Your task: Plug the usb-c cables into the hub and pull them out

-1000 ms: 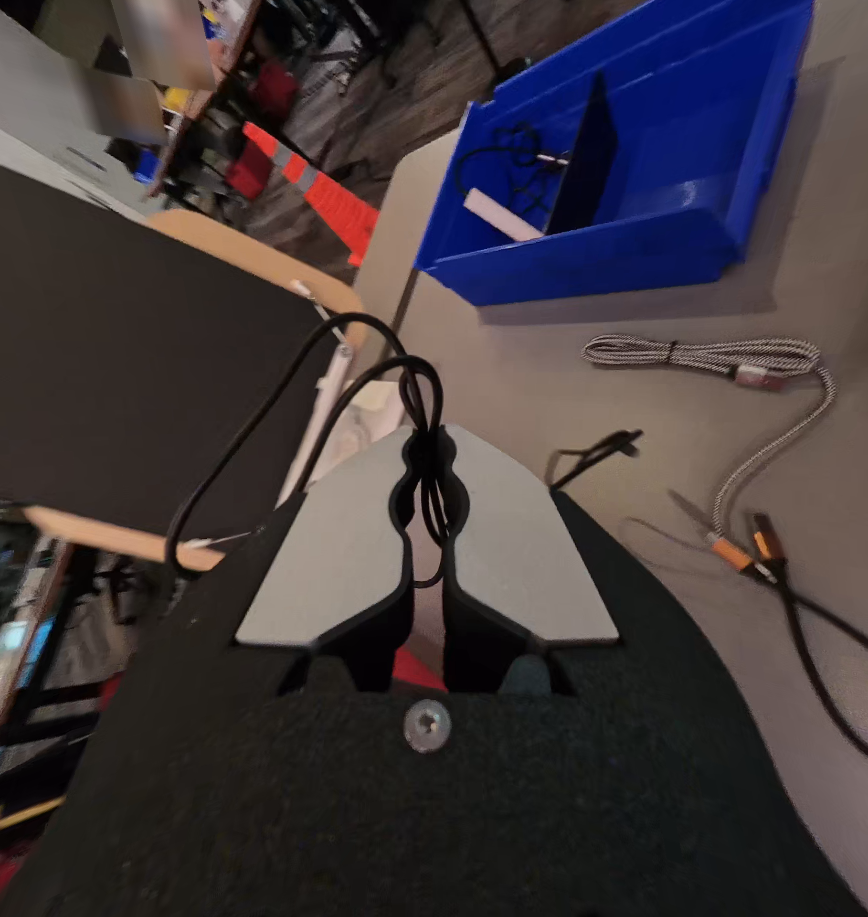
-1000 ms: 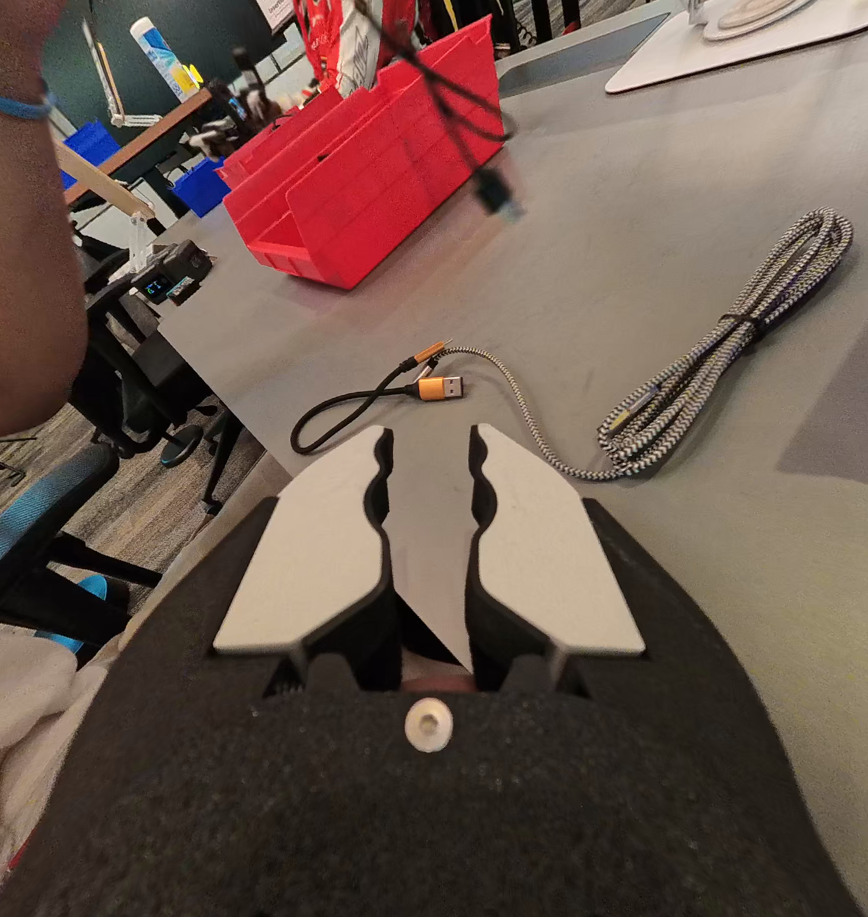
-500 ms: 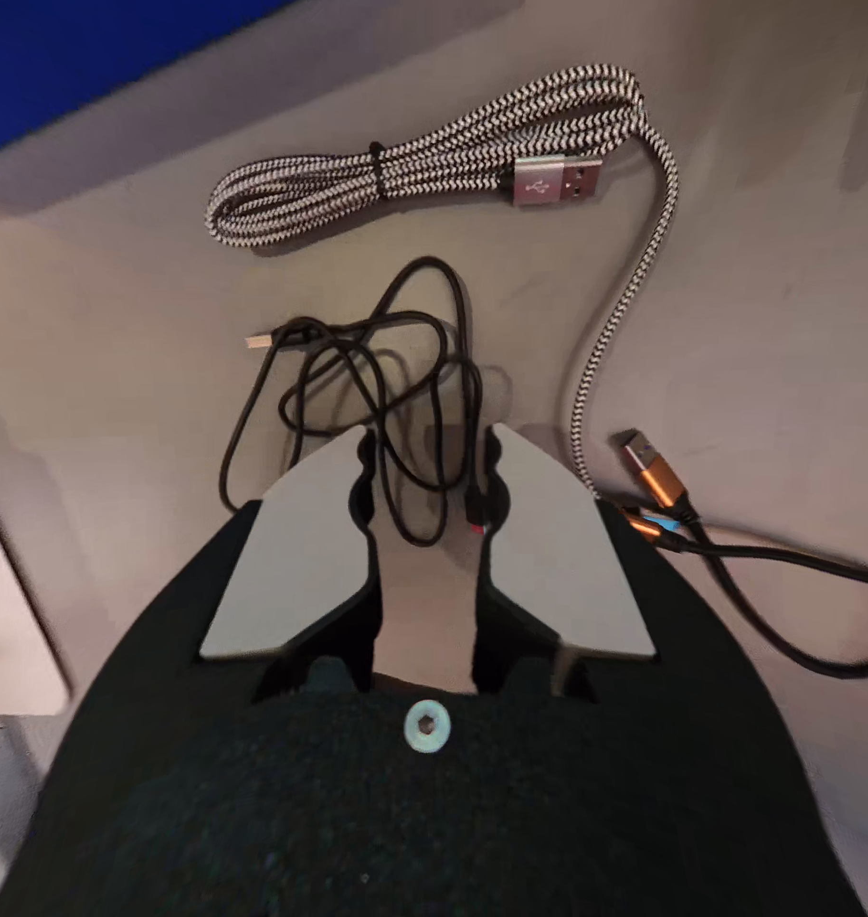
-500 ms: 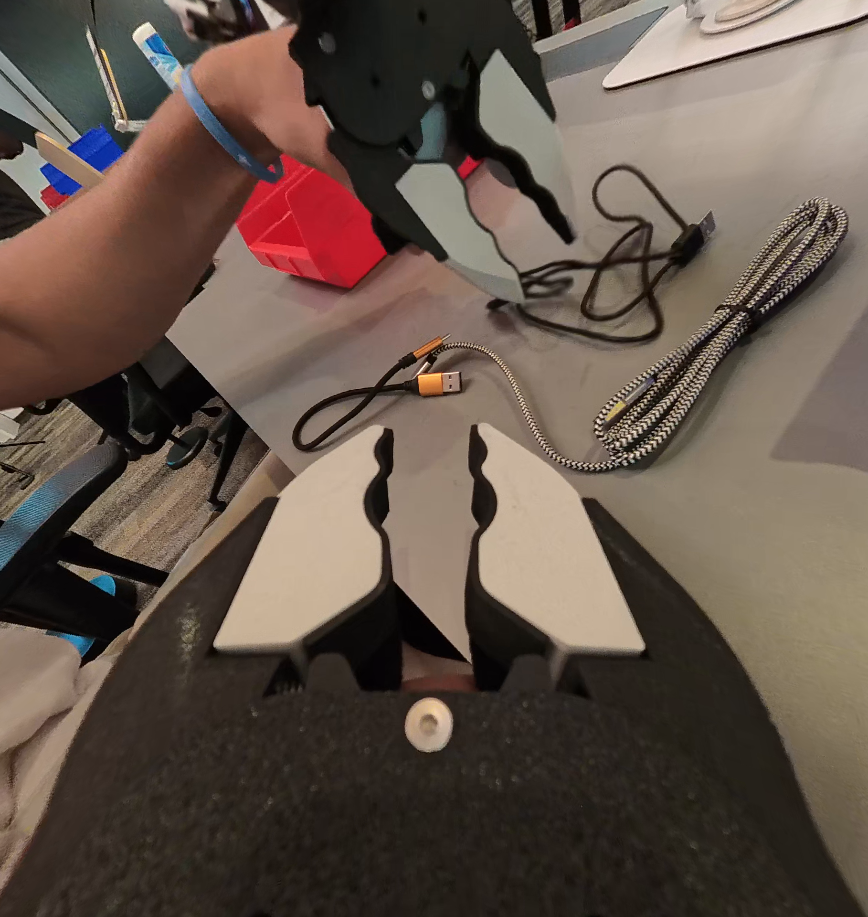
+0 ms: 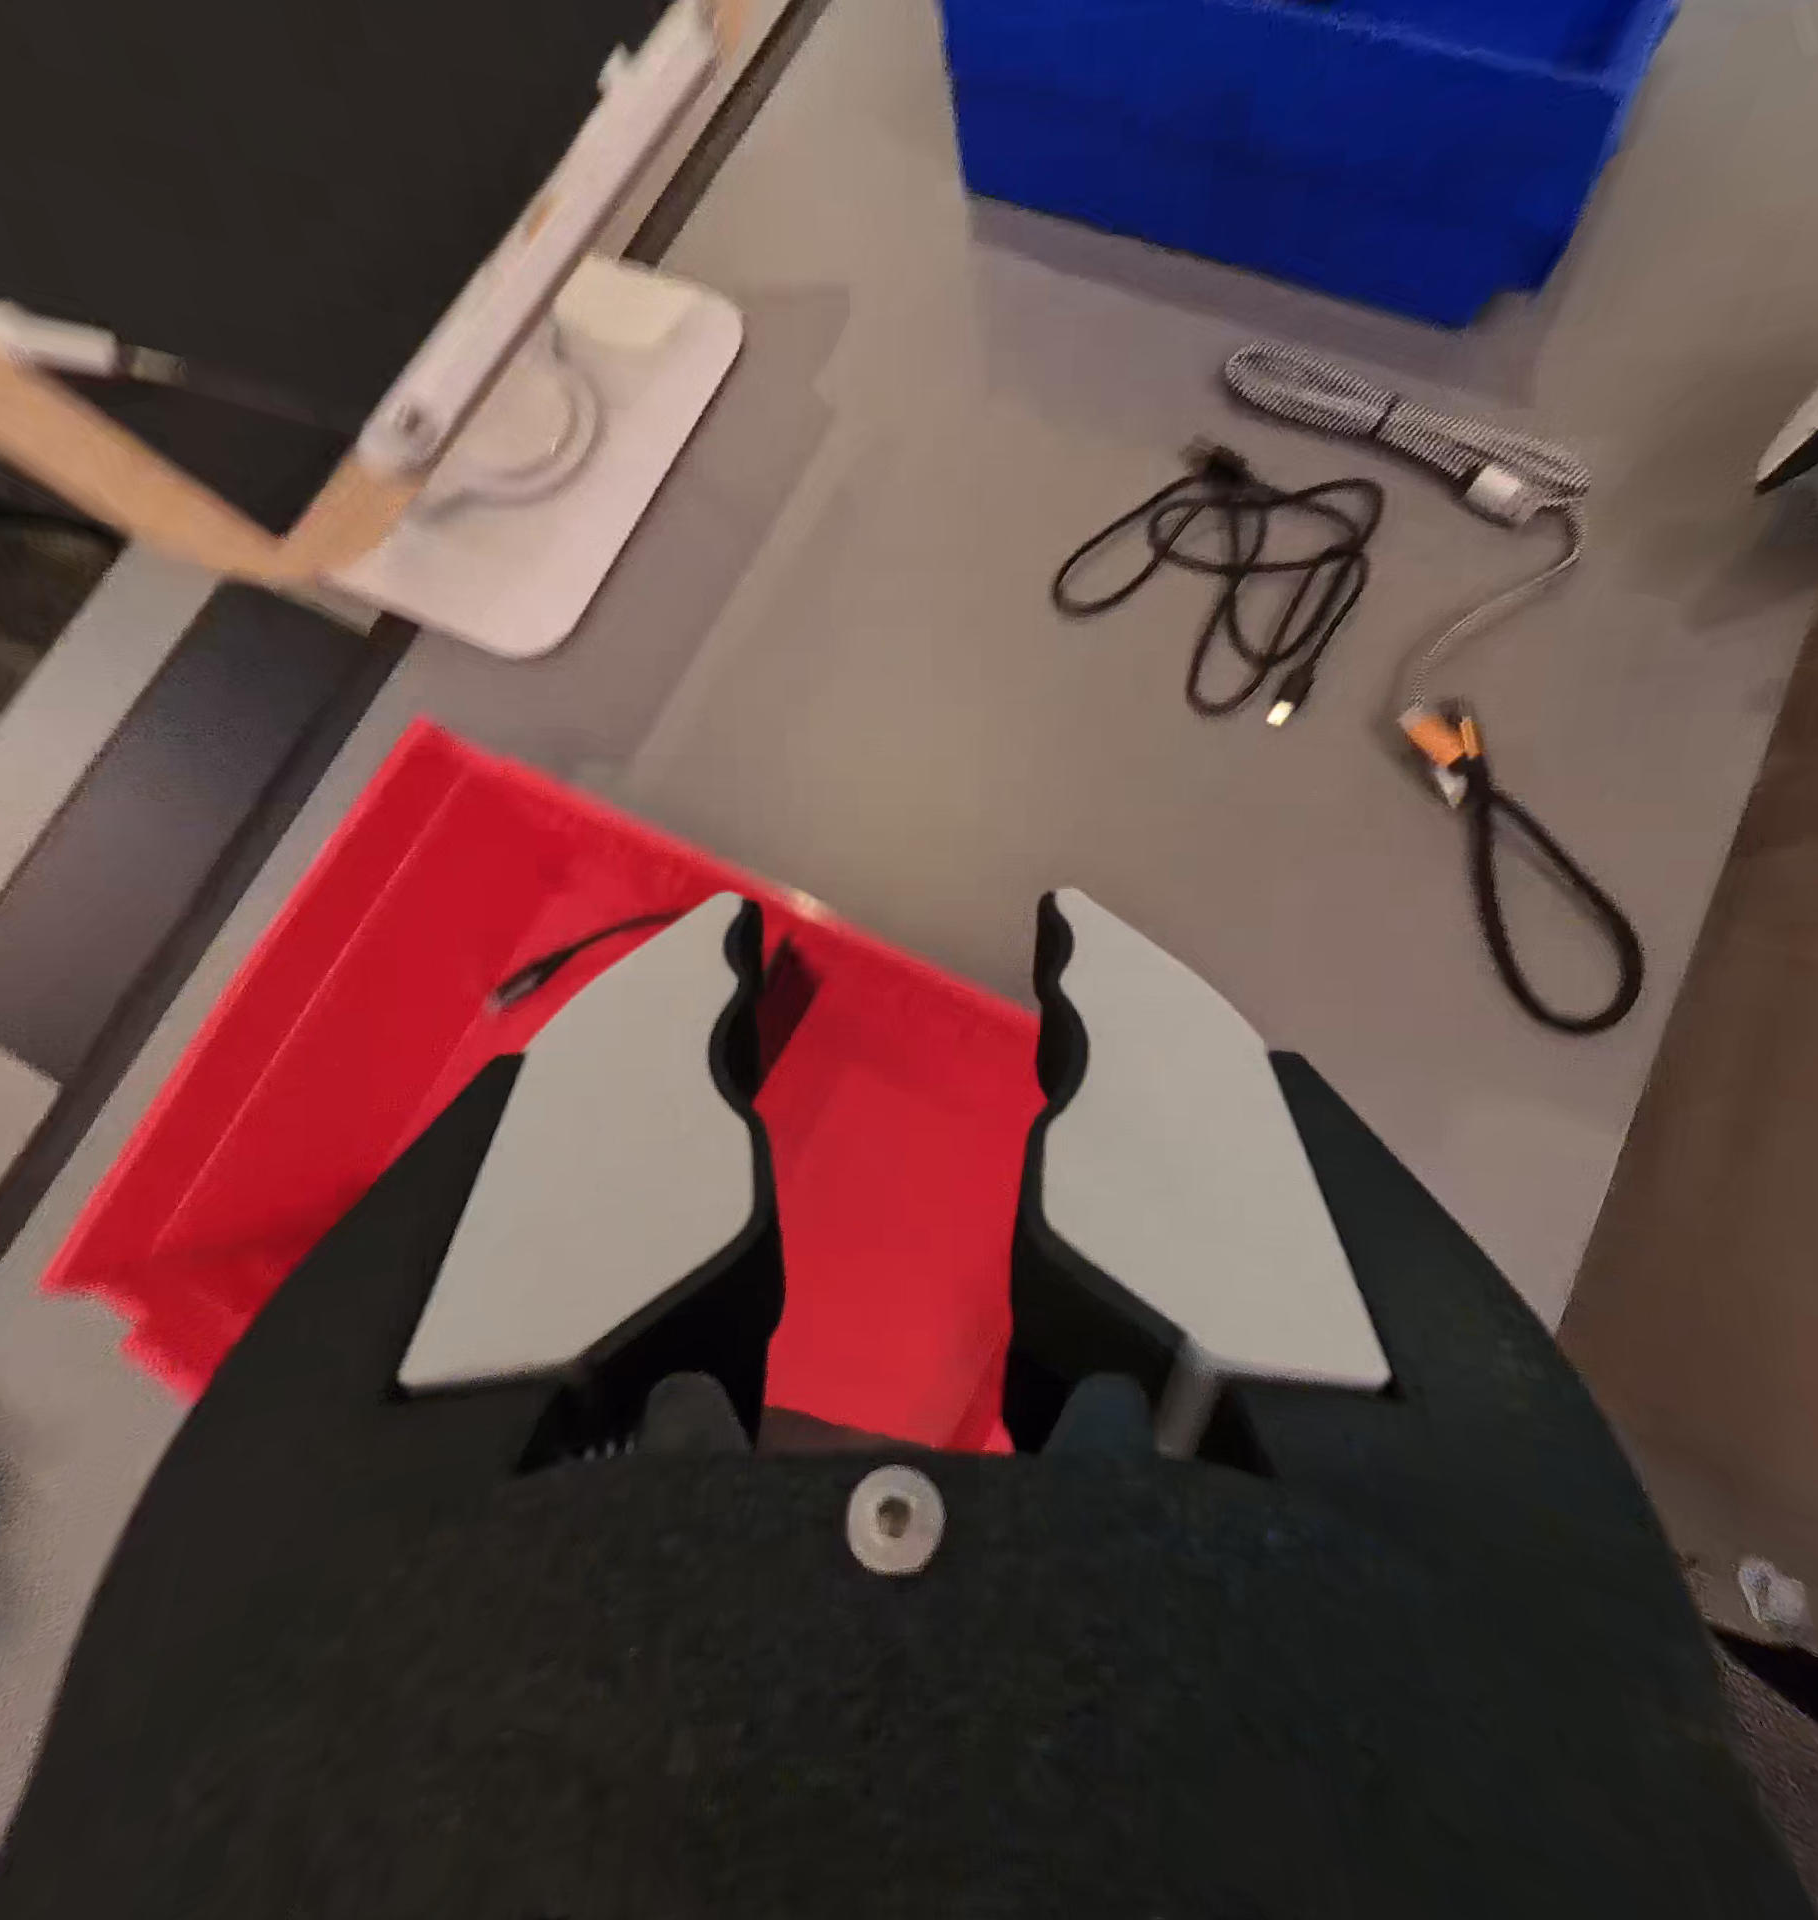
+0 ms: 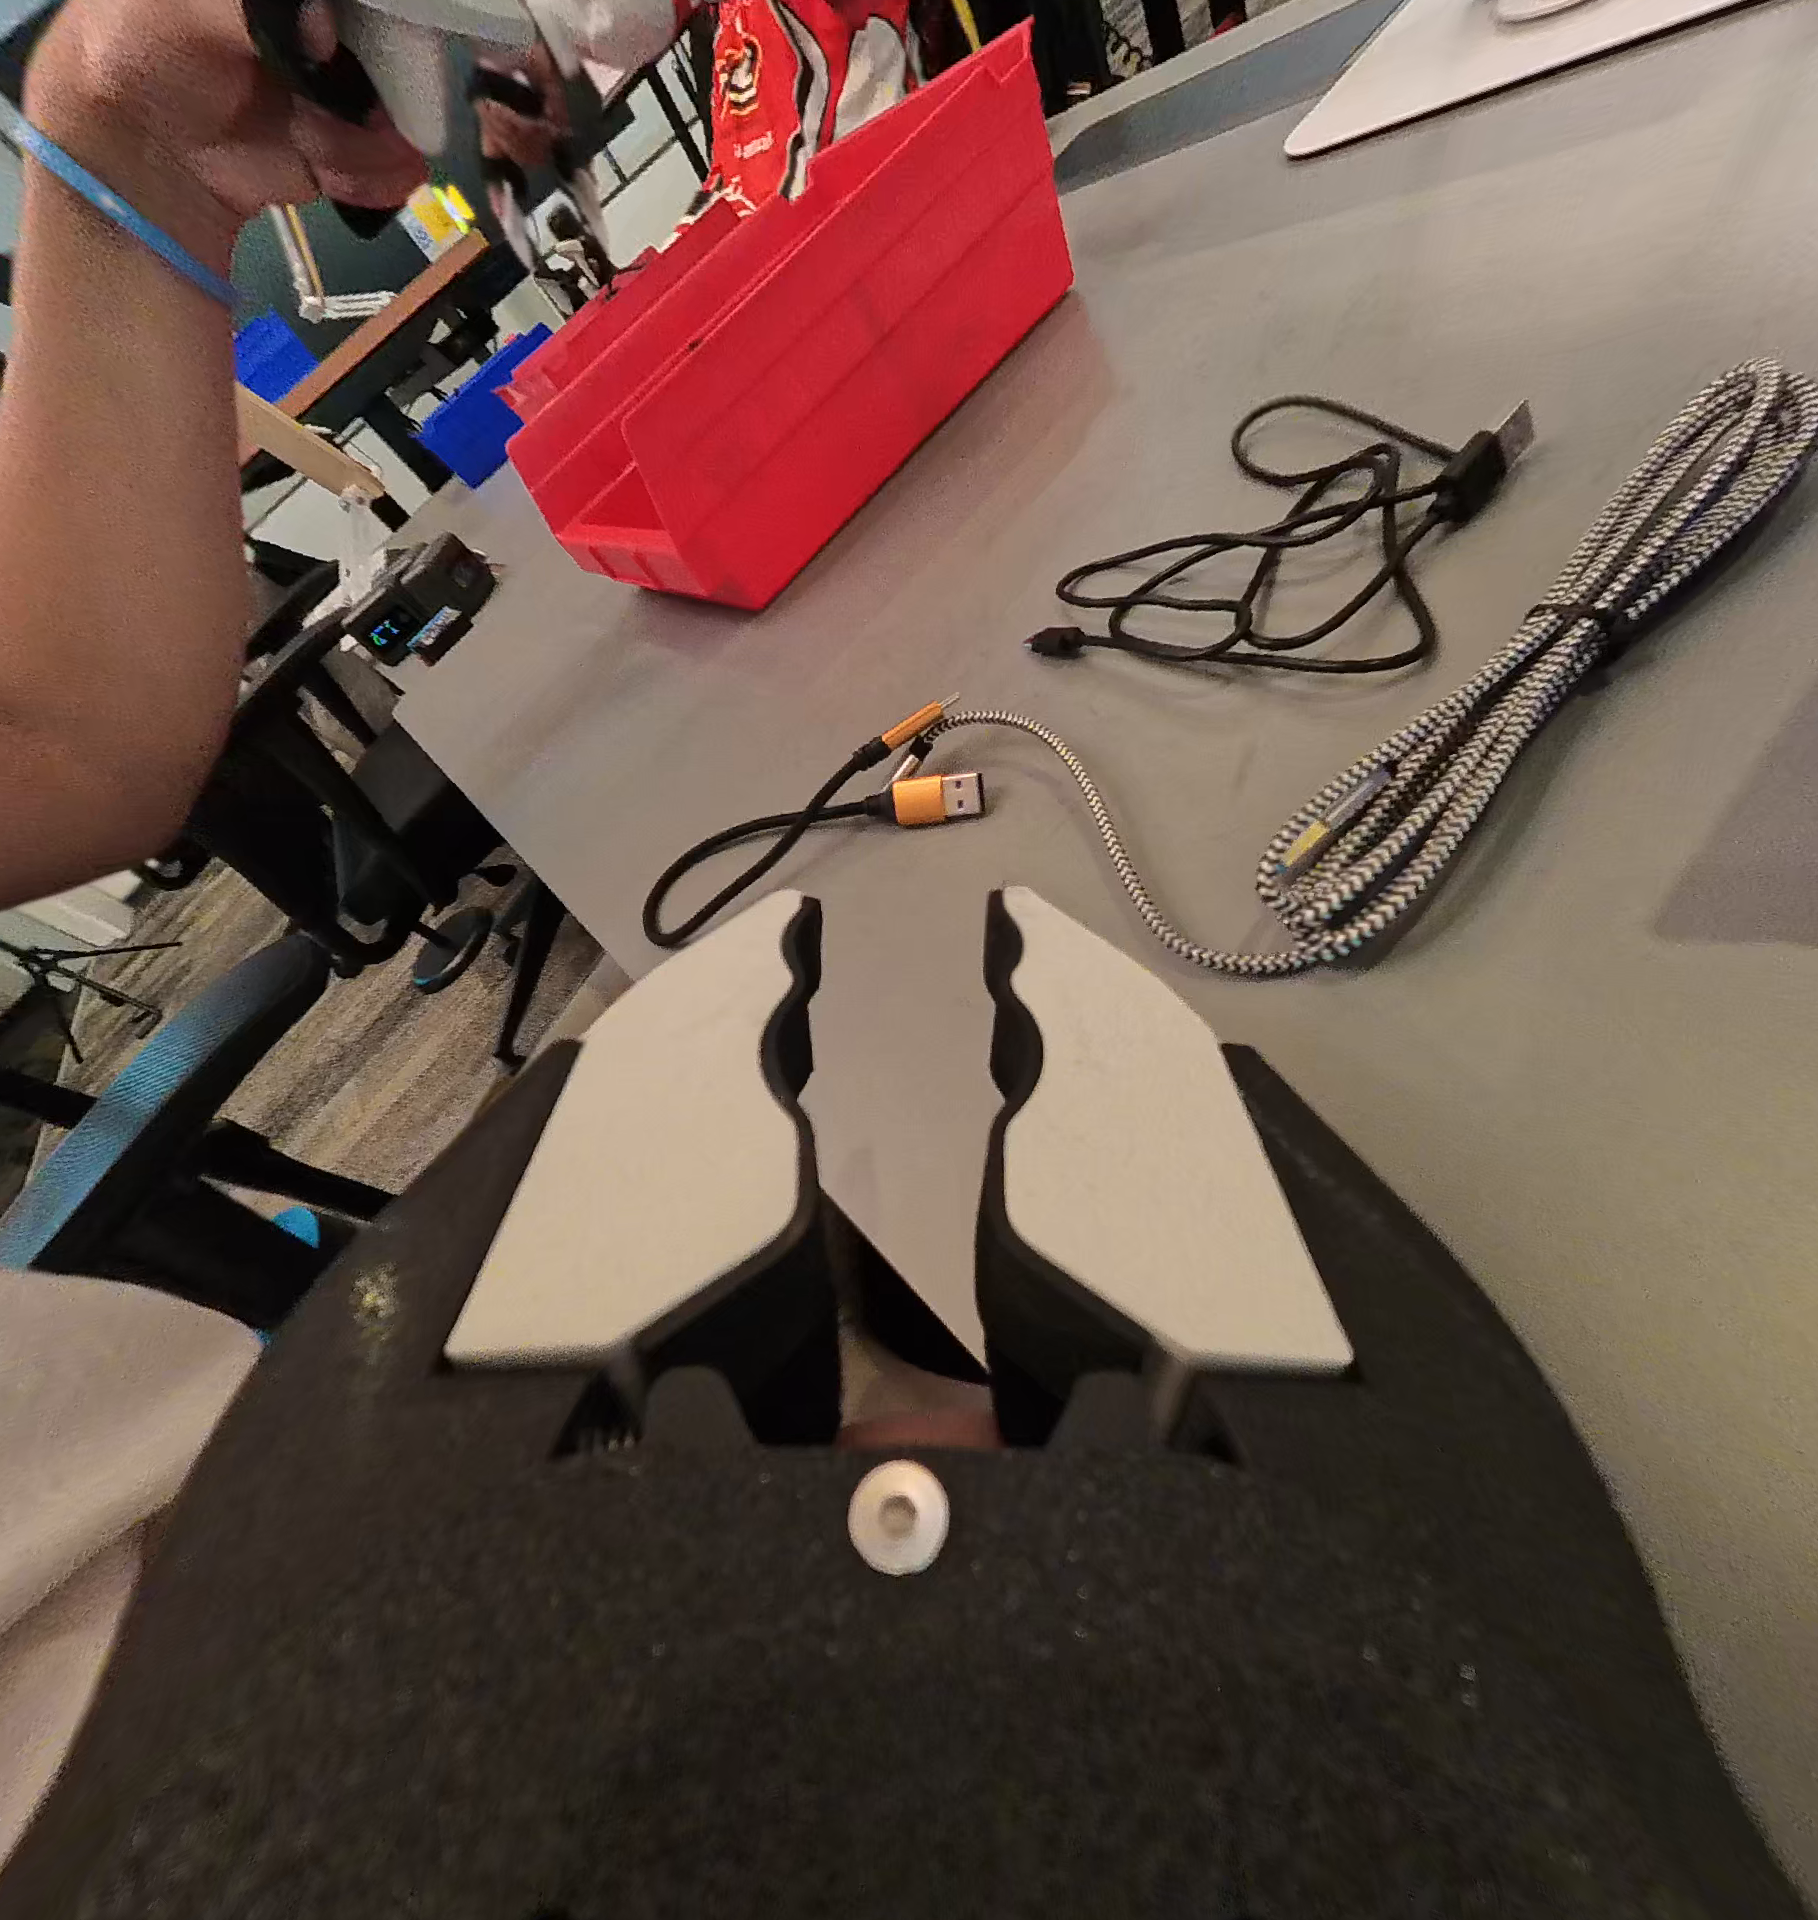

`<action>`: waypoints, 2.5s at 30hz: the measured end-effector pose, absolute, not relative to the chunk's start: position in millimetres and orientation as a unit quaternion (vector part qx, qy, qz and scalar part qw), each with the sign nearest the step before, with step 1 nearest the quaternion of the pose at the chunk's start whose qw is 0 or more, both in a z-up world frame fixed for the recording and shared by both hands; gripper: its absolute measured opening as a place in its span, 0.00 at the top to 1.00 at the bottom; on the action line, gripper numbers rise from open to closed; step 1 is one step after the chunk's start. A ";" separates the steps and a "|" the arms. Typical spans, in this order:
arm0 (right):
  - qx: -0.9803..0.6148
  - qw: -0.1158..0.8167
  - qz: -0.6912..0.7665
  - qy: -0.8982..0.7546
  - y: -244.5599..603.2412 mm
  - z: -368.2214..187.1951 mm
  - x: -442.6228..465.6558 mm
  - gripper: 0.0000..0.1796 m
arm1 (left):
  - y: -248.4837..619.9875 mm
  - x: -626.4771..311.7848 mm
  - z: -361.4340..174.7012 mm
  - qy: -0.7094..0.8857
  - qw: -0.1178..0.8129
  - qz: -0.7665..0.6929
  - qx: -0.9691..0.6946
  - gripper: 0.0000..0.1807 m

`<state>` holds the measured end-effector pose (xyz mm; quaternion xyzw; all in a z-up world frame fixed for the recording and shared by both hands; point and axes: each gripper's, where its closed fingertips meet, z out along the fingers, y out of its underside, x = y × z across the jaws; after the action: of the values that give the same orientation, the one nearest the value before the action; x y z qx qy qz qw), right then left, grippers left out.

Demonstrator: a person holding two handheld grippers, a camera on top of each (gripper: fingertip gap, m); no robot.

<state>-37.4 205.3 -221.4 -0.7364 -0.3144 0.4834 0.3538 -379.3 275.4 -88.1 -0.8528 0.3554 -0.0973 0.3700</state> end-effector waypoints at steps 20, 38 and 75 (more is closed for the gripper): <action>-0.729 0.315 0.517 -0.319 205.8 -224.3 -53.4 0.83 | 351.7 -537.3 -236.2 -0.176 0.081 -0.133 -0.972 0.68; -0.709 0.311 0.541 -0.329 196.1 -214.2 -53.9 0.83 | 373.7 -528.6 -223.2 -0.139 0.229 -0.129 -0.955 0.85; -0.543 0.452 0.420 -0.569 226.6 -150.8 -114.1 0.94 | 186.6 -163.3 -165.7 0.278 0.590 -0.144 -0.744 0.76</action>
<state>-114.1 226.6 -150.8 -0.5434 -0.5695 0.4197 0.4520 -163.3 186.6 -165.7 -0.7443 0.2779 -0.1440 0.5899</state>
